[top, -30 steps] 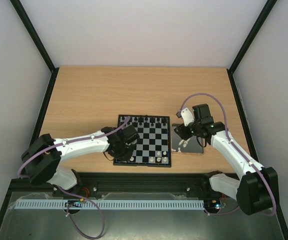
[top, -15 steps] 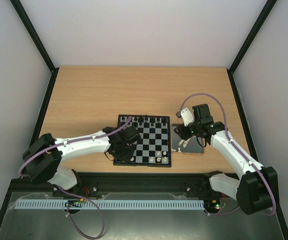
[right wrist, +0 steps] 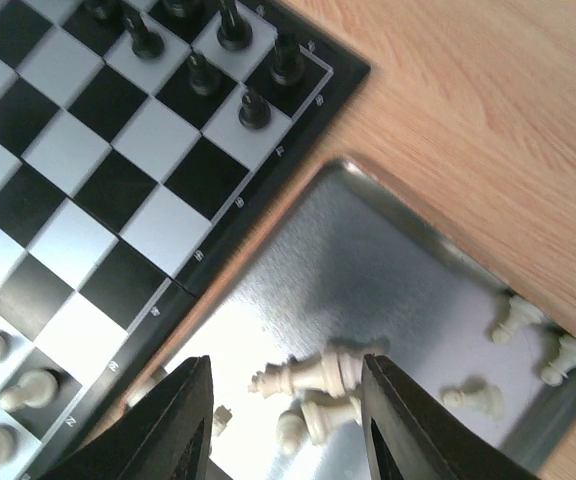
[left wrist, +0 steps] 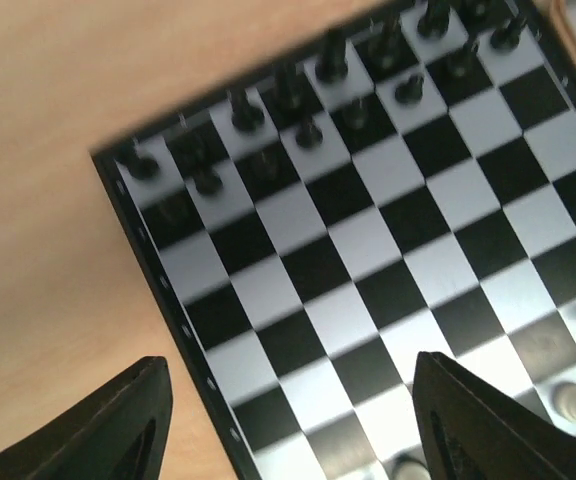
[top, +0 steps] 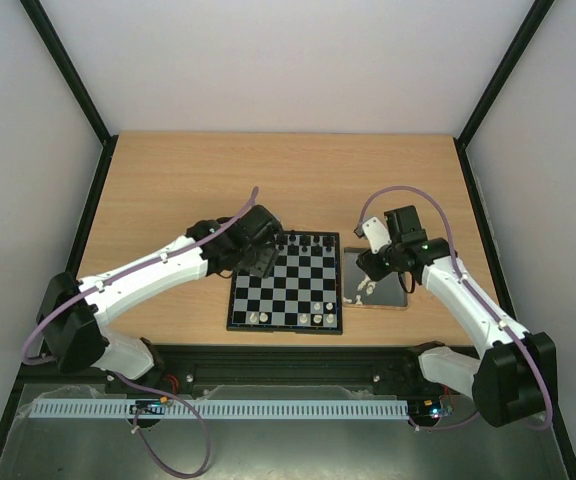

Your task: Set up the chess pieces on the board

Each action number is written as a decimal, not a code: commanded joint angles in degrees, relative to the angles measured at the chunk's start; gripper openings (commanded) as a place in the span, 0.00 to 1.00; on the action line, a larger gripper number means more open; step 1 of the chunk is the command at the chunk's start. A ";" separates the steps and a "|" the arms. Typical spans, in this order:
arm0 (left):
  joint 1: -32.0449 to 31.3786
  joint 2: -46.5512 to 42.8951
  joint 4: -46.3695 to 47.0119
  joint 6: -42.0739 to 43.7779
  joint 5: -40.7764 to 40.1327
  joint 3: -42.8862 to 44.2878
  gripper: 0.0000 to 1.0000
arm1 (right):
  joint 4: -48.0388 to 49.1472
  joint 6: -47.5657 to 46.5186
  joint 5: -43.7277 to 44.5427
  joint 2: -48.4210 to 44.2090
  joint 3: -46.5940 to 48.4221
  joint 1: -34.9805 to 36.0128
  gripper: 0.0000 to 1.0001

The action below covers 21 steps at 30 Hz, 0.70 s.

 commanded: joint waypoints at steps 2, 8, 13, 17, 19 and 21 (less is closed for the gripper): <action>1.46 -3.97 11.70 13.20 -7.04 -2.36 0.71 | -9.40 -4.14 5.36 5.51 1.16 -0.25 0.39; 7.41 -10.88 28.18 15.68 -3.61 -16.76 0.72 | -9.97 -4.94 5.84 9.98 -1.63 -0.23 0.33; 8.16 -11.54 27.64 15.56 -5.32 -17.36 0.72 | -9.31 -4.58 5.17 13.63 -1.29 -0.25 0.31; 8.18 -10.89 27.08 15.57 -5.63 -16.91 0.72 | -9.12 -4.48 4.52 16.49 -0.27 -0.21 0.28; 8.18 -10.82 27.09 15.56 -5.36 -16.95 0.72 | -8.94 -4.39 4.58 17.60 0.04 -0.24 0.28; 8.18 -10.72 27.09 15.60 -5.07 -16.94 0.72 | -8.84 -4.39 4.68 18.21 0.30 -0.25 0.27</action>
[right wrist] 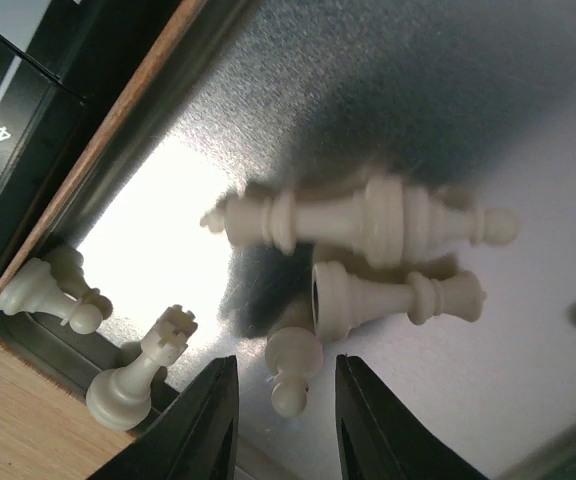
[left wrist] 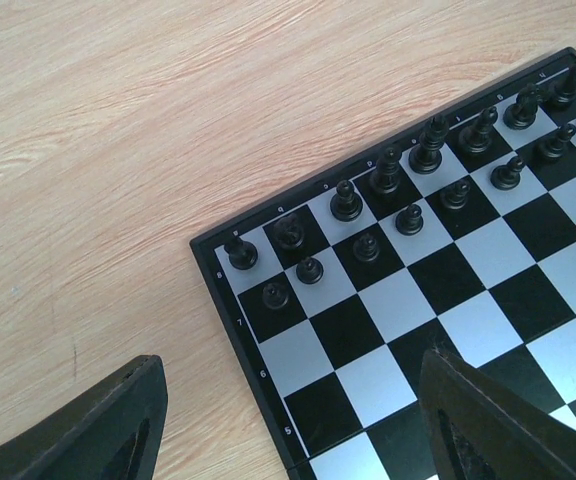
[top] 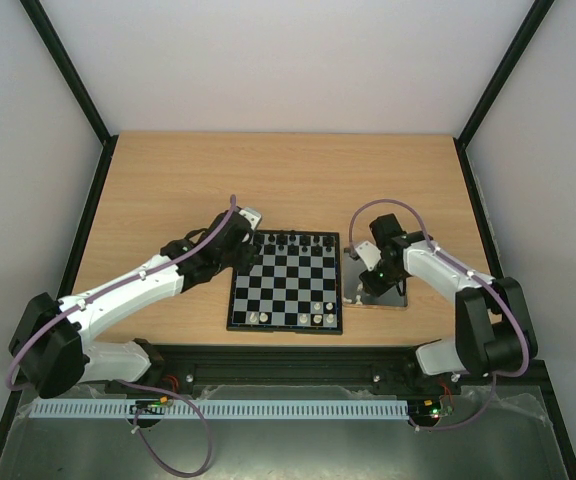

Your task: Set up the chess pieces on the board

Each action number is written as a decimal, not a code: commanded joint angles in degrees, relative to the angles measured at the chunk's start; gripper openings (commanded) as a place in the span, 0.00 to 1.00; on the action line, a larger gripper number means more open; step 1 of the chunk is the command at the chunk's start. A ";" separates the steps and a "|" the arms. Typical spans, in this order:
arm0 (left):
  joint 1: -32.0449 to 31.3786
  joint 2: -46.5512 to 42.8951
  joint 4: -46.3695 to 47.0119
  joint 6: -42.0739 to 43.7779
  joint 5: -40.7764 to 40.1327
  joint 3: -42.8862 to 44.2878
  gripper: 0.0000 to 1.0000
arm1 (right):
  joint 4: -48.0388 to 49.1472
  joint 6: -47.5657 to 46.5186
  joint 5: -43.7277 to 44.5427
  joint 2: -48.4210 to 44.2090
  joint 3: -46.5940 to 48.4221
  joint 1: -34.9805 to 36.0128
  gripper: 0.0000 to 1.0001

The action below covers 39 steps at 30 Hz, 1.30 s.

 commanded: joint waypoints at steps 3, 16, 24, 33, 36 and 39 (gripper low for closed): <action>0.02 -0.09 1.58 0.88 -0.61 0.61 0.73 | -2.34 -0.02 -0.54 2.15 1.20 -0.25 0.26; 0.03 1.23 1.13 0.74 -0.67 0.90 0.73 | -2.21 0.29 -2.48 2.43 2.27 -0.22 0.13; 0.48 0.95 1.04 0.15 -1.32 1.02 0.73 | -8.03 0.71 -5.62 -2.60 9.27 -0.01 0.10; 1.99 -0.65 1.20 -0.49 -2.35 0.64 0.74 | -8.37 3.16 -11.62 -1.82 13.68 5.52 0.09; 2.18 -0.53 1.10 -0.78 -2.96 0.71 0.74 | -6.46 3.96 -13.26 -0.16 14.20 9.14 0.09; 2.34 -0.60 0.78 -1.11 -4.14 0.75 0.74 | -6.38 3.74 -14.94 2.82 16.05 12.27 0.09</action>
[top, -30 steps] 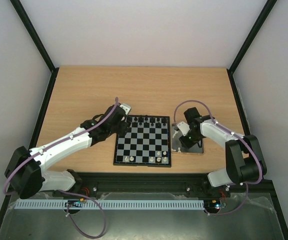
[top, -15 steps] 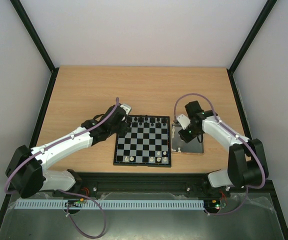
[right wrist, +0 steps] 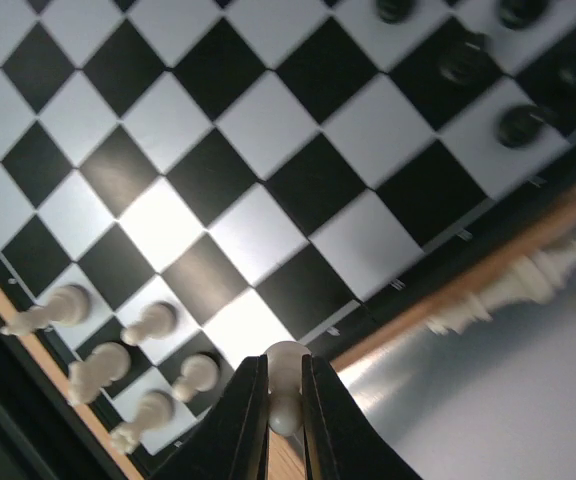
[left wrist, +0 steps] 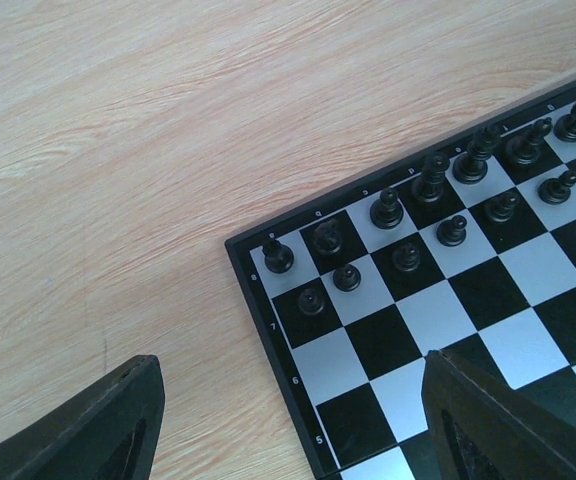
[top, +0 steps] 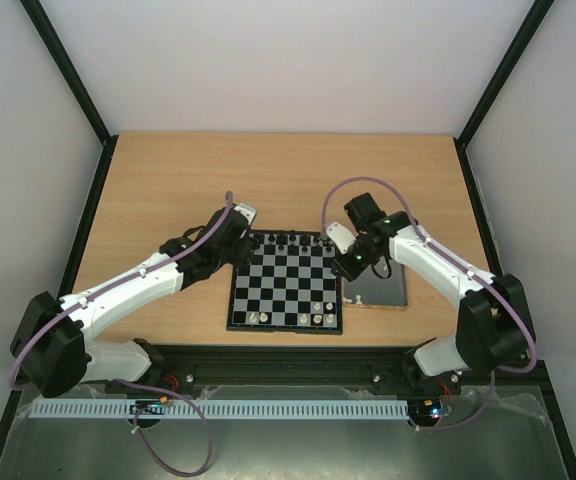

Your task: Set up the chess pieces on the board

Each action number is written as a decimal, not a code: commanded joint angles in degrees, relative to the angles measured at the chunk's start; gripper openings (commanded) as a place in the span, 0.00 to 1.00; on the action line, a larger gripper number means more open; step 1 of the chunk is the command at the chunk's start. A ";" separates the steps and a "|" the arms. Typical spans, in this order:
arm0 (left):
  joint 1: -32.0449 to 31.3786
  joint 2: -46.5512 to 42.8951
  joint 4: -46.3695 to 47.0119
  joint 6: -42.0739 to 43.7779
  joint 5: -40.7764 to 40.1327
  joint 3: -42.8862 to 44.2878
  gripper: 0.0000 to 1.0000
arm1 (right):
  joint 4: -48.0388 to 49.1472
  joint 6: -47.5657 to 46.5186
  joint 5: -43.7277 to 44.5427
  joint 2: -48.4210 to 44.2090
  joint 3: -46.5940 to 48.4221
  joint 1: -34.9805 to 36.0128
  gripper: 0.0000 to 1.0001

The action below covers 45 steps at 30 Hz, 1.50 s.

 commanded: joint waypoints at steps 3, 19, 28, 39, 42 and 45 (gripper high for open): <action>1.31 -1.57 0.20 -1.47 -3.39 0.65 0.74 | -1.28 0.35 -4.14 6.08 3.94 6.71 0.09; 3.06 -3.04 0.39 -2.53 -7.00 -0.07 0.74 | 0.83 0.95 0.21 14.45 4.84 20.18 0.09; 4.17 -2.58 0.46 -2.45 -6.20 0.03 0.74 | 2.02 1.03 0.06 16.05 3.83 20.75 0.09; 5.32 -2.33 0.49 -2.36 -5.10 0.12 0.74 | 1.84 0.59 0.20 17.39 3.14 20.84 0.09; 5.56 -2.19 0.47 -2.36 -4.58 0.19 0.74 | 1.79 0.72 0.33 17.45 3.06 20.86 0.14; 5.77 -2.14 0.40 -2.36 -4.21 0.28 0.74 | 1.51 0.94 0.49 17.09 3.33 20.87 0.19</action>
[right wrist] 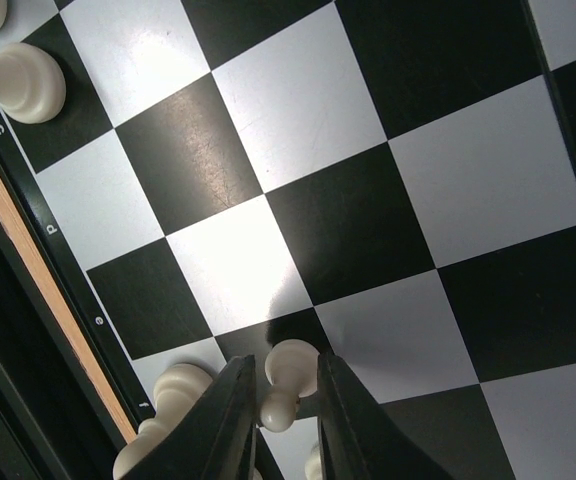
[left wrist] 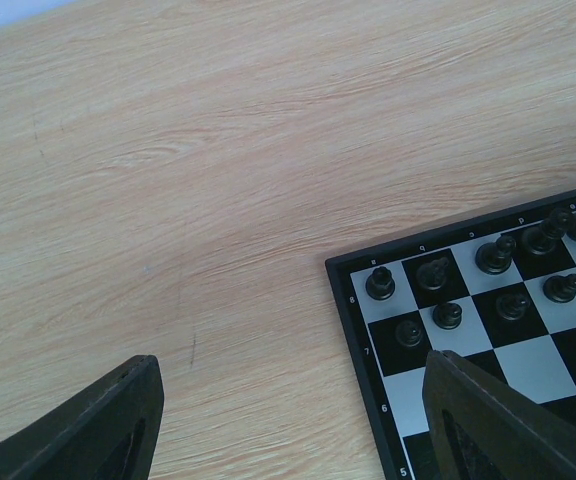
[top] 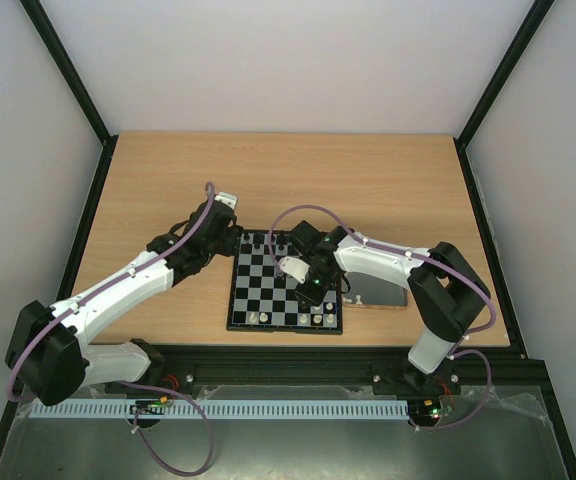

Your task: Set up the chess pieces on the board

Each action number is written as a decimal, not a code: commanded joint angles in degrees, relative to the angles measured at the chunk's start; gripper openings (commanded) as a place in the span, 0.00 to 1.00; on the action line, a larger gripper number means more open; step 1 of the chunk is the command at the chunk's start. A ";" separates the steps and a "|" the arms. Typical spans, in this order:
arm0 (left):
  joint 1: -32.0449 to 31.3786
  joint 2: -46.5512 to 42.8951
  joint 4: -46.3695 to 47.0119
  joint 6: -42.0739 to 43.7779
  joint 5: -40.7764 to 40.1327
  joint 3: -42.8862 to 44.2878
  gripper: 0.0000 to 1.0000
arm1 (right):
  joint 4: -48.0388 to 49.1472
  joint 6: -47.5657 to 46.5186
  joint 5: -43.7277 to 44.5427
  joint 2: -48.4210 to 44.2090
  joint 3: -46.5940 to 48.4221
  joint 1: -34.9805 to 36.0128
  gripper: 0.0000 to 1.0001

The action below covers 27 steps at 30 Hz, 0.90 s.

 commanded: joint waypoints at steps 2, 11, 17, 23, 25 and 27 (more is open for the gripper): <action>0.63 0.13 0.44 -0.48 0.66 0.28 0.74 | -2.17 0.16 0.48 -0.35 -0.14 0.50 0.21; 0.63 0.02 0.40 -0.57 1.36 0.35 0.74 | -4.65 1.08 -0.10 -6.71 1.81 -6.29 0.30; 0.59 -0.17 0.48 -0.56 2.13 0.37 0.74 | -1.82 4.82 1.78 -8.97 -0.60 -19.69 0.30; 0.62 0.10 0.31 -0.57 2.75 0.56 0.74 | 0.34 6.61 5.47 -8.24 -2.52 -27.61 0.29; 0.57 0.10 0.31 -0.64 2.94 0.50 0.74 | 0.95 7.00 6.00 -7.84 -2.64 -29.98 0.27; 0.60 0.17 0.32 -0.65 3.12 0.53 0.74 | 1.38 7.24 6.38 -6.97 -2.42 -32.37 0.26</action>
